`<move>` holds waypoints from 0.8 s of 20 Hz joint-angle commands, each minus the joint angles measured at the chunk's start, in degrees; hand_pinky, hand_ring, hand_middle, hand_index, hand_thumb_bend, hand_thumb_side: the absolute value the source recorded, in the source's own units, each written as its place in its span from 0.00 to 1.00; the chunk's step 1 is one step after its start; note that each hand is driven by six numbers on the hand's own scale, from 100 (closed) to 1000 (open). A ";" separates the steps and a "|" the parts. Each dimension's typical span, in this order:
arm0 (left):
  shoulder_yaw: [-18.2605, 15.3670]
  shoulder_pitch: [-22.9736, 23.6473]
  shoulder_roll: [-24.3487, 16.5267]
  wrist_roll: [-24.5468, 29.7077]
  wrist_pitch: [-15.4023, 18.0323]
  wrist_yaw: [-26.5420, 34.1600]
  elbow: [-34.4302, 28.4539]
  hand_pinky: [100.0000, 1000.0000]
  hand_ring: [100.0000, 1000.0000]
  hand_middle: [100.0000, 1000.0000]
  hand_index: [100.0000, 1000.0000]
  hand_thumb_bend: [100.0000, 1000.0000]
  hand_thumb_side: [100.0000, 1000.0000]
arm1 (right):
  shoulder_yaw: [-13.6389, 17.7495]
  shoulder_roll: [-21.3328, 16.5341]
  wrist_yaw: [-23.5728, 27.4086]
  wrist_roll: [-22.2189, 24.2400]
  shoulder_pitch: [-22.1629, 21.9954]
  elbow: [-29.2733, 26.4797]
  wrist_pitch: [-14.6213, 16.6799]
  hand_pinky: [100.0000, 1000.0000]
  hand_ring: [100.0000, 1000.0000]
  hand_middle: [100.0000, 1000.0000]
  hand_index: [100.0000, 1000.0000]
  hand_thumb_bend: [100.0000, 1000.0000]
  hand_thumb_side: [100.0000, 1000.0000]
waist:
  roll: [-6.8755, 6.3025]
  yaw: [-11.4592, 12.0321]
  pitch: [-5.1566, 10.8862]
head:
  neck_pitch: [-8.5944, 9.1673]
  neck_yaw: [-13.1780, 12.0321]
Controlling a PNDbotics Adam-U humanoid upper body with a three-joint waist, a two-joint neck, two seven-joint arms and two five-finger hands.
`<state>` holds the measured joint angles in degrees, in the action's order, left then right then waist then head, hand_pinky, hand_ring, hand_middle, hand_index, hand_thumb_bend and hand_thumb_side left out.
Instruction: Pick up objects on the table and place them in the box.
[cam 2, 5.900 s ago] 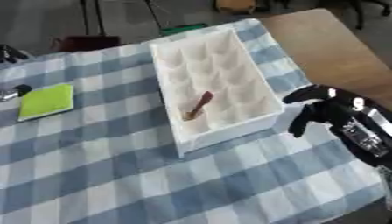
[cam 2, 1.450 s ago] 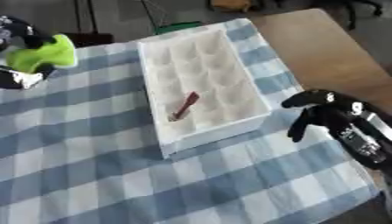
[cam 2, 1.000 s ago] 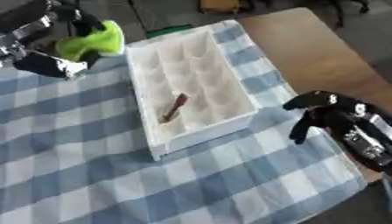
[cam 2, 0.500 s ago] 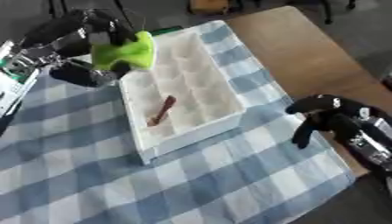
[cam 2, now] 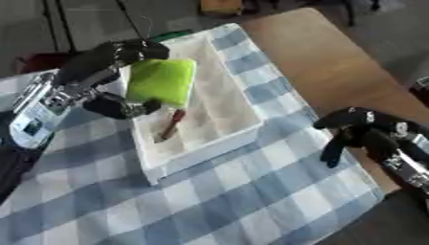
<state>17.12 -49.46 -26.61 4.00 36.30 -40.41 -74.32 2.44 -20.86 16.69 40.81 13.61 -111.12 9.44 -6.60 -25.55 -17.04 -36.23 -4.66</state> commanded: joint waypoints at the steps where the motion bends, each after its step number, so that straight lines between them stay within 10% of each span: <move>1: -0.15 -1.24 -0.66 -2.84 2.52 -2.70 -2.28 0.90 0.92 0.97 0.99 0.64 0.68 | 0.16 -0.57 0.20 0.27 0.54 -0.59 0.00 0.52 0.43 0.74 0.79 0.00 0.71 | 0.42 -0.04 0.98 | 0.63 -0.13; 9: -1.83 1.11 -1.50 -10.46 4.94 1.00 -6.47 0.91 0.93 0.99 1.00 0.52 0.59 | 0.49 -0.45 0.11 0.11 0.22 -0.46 0.05 0.52 0.43 0.74 0.79 0.00 0.71 | 0.83 0.91 1.02 | 1.14 0.34; 15: -6.84 10.24 -5.05 -9.62 -2.92 28.40 -19.52 0.76 0.82 0.89 0.91 0.31 0.62 | 1.24 -0.64 0.14 -0.75 -0.26 -0.49 0.40 0.52 0.44 0.73 0.79 0.00 0.70 | 1.70 3.63 1.08 | 0.74 1.56; 16: -8.75 12.93 -4.33 -9.27 -5.44 34.25 -21.71 0.66 0.74 0.80 0.85 0.26 0.75 | 1.47 -0.70 0.09 -0.94 -0.48 -0.42 0.41 0.52 0.44 0.74 0.79 0.00 0.70 | 1.87 4.59 1.17 | 0.37 1.94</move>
<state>10.48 -36.32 -29.37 -5.80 32.92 -12.24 -92.42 3.25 -20.84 16.69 40.19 12.85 -111.09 9.76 -5.05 -20.76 -16.96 -35.82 -3.14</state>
